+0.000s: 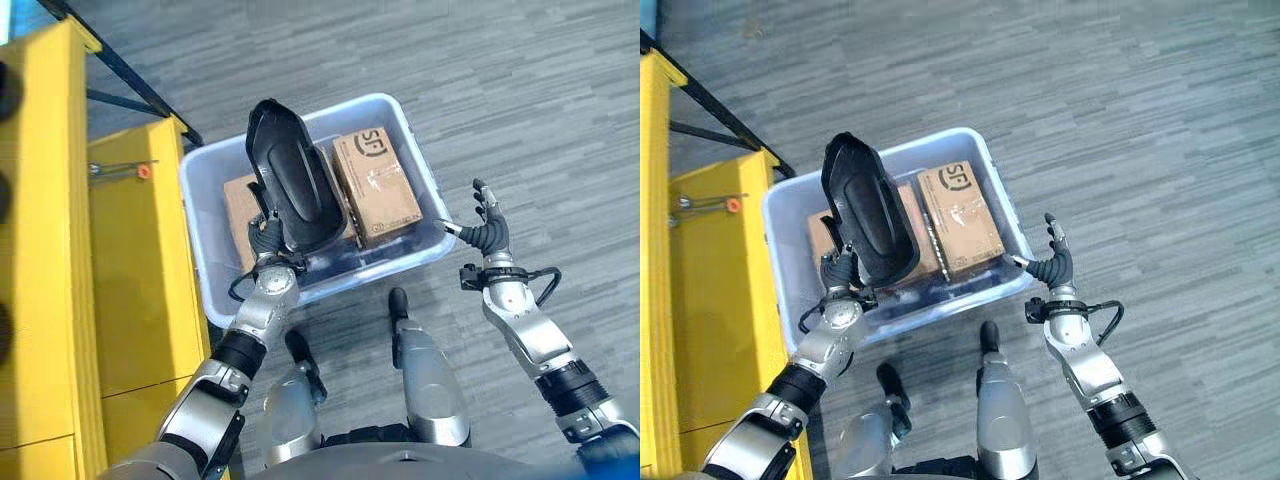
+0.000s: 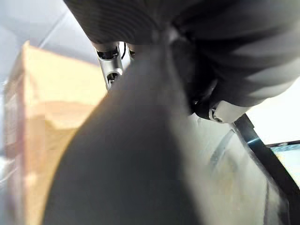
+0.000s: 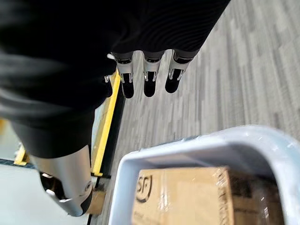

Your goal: Move parts from the plastic box to the shelf.

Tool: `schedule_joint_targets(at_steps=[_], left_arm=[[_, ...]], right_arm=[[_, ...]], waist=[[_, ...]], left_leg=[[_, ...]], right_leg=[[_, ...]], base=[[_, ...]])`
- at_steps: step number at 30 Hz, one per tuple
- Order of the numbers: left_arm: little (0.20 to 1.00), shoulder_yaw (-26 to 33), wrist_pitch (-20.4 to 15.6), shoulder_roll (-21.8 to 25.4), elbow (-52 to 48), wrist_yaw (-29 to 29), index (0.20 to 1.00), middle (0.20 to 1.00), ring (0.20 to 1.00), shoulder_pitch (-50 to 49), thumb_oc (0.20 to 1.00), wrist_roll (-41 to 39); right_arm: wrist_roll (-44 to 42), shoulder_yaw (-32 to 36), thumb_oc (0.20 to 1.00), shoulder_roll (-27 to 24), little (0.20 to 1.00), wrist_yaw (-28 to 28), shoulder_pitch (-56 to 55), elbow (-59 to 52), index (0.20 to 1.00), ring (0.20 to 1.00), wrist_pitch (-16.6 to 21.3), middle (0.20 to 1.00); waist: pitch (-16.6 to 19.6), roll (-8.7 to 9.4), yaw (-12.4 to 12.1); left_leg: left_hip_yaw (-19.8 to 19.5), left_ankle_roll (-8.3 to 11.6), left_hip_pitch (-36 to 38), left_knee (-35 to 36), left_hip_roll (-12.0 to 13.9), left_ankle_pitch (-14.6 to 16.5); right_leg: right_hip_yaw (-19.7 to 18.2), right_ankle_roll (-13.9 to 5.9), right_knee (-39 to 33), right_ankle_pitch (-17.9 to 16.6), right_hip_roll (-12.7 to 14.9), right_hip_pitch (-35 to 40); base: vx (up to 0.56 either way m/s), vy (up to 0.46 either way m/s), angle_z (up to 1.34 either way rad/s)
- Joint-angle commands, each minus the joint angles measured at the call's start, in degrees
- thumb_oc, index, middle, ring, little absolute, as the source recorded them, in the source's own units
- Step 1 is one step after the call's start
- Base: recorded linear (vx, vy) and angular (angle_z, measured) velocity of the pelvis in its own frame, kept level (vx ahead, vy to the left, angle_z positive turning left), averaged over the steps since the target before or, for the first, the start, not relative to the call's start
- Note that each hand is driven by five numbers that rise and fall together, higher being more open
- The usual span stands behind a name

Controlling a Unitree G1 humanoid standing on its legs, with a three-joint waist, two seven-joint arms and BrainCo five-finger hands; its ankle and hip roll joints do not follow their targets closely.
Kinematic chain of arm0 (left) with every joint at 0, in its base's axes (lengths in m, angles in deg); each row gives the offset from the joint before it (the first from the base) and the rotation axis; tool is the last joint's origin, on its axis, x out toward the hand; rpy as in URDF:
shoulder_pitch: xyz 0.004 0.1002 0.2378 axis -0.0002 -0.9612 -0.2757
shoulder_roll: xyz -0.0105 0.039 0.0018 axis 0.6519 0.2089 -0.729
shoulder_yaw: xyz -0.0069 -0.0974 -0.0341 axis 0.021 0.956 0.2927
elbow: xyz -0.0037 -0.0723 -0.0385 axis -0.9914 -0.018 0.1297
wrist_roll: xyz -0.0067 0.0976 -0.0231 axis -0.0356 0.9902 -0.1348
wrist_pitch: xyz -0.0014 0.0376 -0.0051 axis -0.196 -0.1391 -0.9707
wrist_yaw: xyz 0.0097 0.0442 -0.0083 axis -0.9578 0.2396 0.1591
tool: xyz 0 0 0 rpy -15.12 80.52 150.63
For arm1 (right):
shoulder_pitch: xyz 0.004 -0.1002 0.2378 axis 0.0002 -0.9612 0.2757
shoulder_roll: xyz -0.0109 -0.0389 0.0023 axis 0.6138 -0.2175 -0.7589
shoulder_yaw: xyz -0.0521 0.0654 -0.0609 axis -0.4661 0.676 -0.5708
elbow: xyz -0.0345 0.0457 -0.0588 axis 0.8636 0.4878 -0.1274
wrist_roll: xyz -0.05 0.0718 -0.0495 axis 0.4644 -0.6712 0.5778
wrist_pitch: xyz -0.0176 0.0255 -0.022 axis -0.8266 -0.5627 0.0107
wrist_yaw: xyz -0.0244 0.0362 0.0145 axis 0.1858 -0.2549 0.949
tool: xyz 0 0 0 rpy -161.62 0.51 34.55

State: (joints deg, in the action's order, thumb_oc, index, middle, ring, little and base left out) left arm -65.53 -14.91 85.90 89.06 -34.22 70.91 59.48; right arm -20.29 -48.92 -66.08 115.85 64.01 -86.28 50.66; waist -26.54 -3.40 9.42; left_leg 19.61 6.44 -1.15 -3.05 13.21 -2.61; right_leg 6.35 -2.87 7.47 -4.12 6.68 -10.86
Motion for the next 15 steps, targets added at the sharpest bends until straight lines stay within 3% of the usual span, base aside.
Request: schedule_joint_targets(at_steps=[1, 6, 11, 14, 15], left_arm=[[0.2, 1.71, -4.65, 1.51, -4.41, -1.15, 0.2, 0.2, 0.2, -0.68, 0.2, 0.9], [0.2, 3.68, -5.01, 3.33, -10.13, -4.81, 0.2, 0.2, 0.2, -6.44, 0.2, -1.55], [0.2, 6.05, -4.02, 4.76, -14.28, -6.44, 0.2, 0.2, 0.2, -11.38, 0.2, -0.82], [0.2, 7.68, -3.27, 6.04, -15.78, -5.86, 0.2, 0.2, 0.2, -14.24, 0.2, 2.82], [0.2, 8.64, -3.61, 6.52, -16.73, -5.83, 0.2, 0.2, 0.2, -15.81, 0.2, 4.27]], right_arm=[[2.42, -0.81, 1.0, -0.11, 1.0, -0.93, -1.6, -3.13, 1.0, 1.0, 3.62, 1.0], [2.67, -1.96, 1.0, 0.83, 1.0, -2.61, -4.03, -2.86, 1.0, 1.0, 3.03, 1.0], [3.4, -2.28, 1.0, 1.85, 1.0, -3.26, -4.69, -3.05, 1.0, 1.0, 2.76, 1.0], [3.97, -2.8, 1.0, 1.92, 1.0, -3.9, -4.68, -3.63, 1.0, 1.0, 2.38, 1.0], [3.65, -3.44, 1.0, 1.91, 1.0, -4.34, -4.31, -3.69, 1.0, 1.0, 2.01, 1.0]], waist=[[4.18, 3.83, -0.81], [7.68, 2.4, -3.71], [8.66, 1.66, -6.46], [8.83, 0.96, -8.28], [8.78, 0.59, -9.18]], left_leg=[[-3.04, 0.56, -3.83, -3.31, 2.54, -1.22], [-4.38, 0.47, -1.61, -2.09, 1.89, -1.75], [-6.38, 0.02, -0.88, -3.0, 1.18, -1.18], [-8.71, 0.26, -1.29, -3.08, 1.62, -2.29], [-10.12, 0.72, -1.55, -2.96, 2.5, -4.02]], right_leg=[[2.93, -0.78, 2.78, 8.26, 0.99, 3.56], [5.47, -0.84, 1.24, 8.41, 2.21, 8.32], [7.78, -0.3, 2.66, 9.87, 2.58, 10.82], [8.91, 0.22, 4.53, 11.29, 2.79, 11.38], [9.63, 0.63, 5.66, 12.12, 2.87, 11.24]], base=[[0.07, 0.04, 0.08], [0.06, 0.012, 0.2], [0.01, -0.097, 0.15], [-0.04, -0.144, 0.33], [-0.05, -0.104, 0.28]])
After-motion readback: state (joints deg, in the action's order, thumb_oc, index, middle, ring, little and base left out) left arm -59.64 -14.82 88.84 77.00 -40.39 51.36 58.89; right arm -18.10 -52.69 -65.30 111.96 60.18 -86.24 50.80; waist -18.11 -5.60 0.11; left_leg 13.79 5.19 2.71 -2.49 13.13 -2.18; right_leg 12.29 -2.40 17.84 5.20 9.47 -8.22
